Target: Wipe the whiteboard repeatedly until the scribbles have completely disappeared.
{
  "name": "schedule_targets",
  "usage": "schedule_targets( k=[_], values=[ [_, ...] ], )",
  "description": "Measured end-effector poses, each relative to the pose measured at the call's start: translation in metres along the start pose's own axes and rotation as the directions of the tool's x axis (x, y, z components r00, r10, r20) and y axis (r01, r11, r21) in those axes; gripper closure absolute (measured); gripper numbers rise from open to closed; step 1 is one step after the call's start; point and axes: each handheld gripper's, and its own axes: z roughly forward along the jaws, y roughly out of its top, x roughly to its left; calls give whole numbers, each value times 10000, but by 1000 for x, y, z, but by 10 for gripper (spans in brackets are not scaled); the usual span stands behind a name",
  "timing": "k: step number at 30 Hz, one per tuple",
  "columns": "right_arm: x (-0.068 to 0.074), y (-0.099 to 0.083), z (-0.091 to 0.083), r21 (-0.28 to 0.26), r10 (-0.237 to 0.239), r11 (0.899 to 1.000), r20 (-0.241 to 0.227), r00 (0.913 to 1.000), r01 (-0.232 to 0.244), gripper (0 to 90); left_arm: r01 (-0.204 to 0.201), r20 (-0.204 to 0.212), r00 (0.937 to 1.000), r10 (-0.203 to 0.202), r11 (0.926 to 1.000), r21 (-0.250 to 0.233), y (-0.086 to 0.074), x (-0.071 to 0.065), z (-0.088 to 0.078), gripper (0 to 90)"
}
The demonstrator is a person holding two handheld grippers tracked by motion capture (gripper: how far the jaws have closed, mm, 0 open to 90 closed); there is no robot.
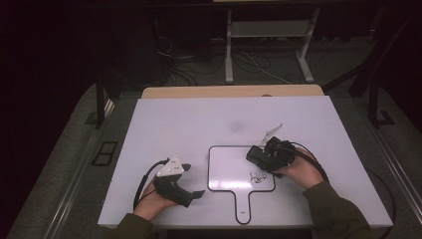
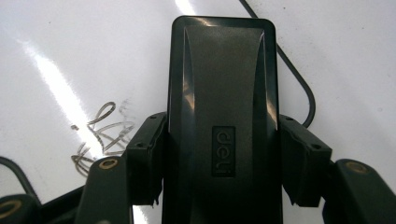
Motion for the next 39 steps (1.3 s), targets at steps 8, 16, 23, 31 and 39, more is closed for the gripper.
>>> schedule_targets(
  k=[8,16,23,31,39],
  values=[
    [15,-3,-2,9,-431,9991,-254,9987,431,385,49,-2,10000,-49,10000,4,0,0,1,0],
    [36,-5,-4,9,-931,9956,-438,9947,932,385,53,1,10000,-53,10000,19,0,-1,1,0],
    [50,-5,-6,32,-1243,9922,-559,9907,1247,385,52,-9,10000,-52,10000,7,0,-1,1,0],
    [30,1,-2,123,-880,9960,-298,9957,884,385,18,-8,10000,-18,10000,4,1,-1,1,0],
    [26,0,-3,250,-795,9965,66,9968,793,385,44,4,10000,-44,10000,6,0,-1,1,0]
  ],
)
